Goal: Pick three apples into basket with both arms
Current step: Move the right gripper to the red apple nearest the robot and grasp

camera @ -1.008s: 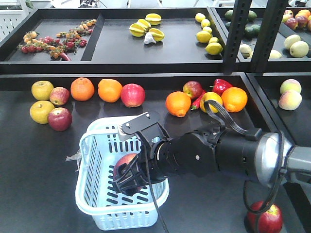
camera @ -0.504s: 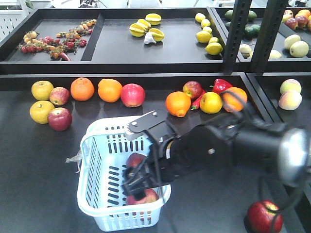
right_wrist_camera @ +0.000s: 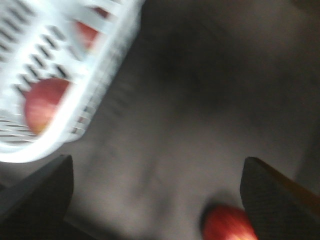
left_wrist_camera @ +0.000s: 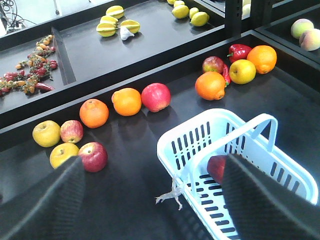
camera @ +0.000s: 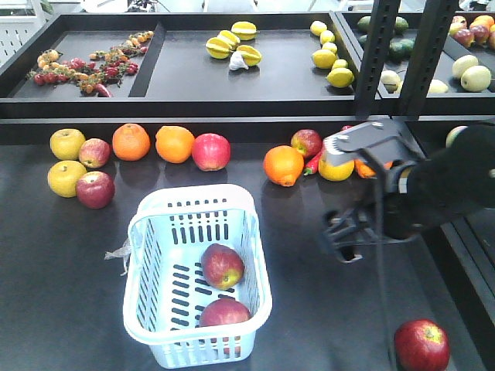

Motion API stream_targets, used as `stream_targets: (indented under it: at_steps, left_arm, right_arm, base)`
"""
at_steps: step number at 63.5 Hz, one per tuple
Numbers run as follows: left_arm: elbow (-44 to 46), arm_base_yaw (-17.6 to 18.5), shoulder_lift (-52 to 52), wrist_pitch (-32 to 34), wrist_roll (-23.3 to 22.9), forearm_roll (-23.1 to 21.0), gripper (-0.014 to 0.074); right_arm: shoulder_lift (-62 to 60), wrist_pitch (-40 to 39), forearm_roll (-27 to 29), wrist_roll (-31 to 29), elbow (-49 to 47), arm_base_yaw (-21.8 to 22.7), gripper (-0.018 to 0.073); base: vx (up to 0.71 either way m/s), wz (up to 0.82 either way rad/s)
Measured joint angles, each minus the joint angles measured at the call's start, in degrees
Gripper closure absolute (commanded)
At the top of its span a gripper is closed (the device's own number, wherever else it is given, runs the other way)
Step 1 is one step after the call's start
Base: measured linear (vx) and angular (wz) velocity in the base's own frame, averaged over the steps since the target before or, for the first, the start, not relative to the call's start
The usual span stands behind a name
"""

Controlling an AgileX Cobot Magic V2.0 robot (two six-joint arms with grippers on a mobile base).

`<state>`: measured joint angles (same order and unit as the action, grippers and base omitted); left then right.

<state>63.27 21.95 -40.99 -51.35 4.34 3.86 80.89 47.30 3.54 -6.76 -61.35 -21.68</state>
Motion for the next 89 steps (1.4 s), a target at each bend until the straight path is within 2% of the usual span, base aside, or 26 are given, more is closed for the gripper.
stream_targets:
  at_steps: [18, 35, 51, 80, 89]
  left_arm:
    - [0.0, 0.0, 0.0, 0.0, 0.0, 0.0, 0.0056]
    - [0.0, 0.0, 0.0, 0.0, 0.0, 0.0, 0.0056]
    - [0.0, 0.0, 0.0, 0.0, 0.0, 0.0, 0.0056]
    - [0.0, 0.0, 0.0, 0.0, 0.0, 0.0, 0.0056]
    - [0.0, 0.0, 0.0, 0.0, 0.0, 0.0, 0.0056]
  right_arm:
    - [-0.6, -4.2, -0.2, 0.7, 14.9, 13.2, -0.0064]
    - [-1.0, -10.9, -0.2, 2.8, 22.0, 19.9, -0.0057]
    - [-0.3, -18.9, 1.2, 3.5, 27.2, 20.6, -0.0053]
    - [15.7, -24.1, 1.8, 3.5, 27.4, 20.6, -0.0039]
    - [19.2, -26.0, 2.3, 3.5, 27.4, 20.6, 0.0006]
  base:
    - [0.00, 0.00]
    - [0.00, 0.00]
    - [0.00, 0.00]
    - [0.00, 0.00]
    - [0.00, 0.00]
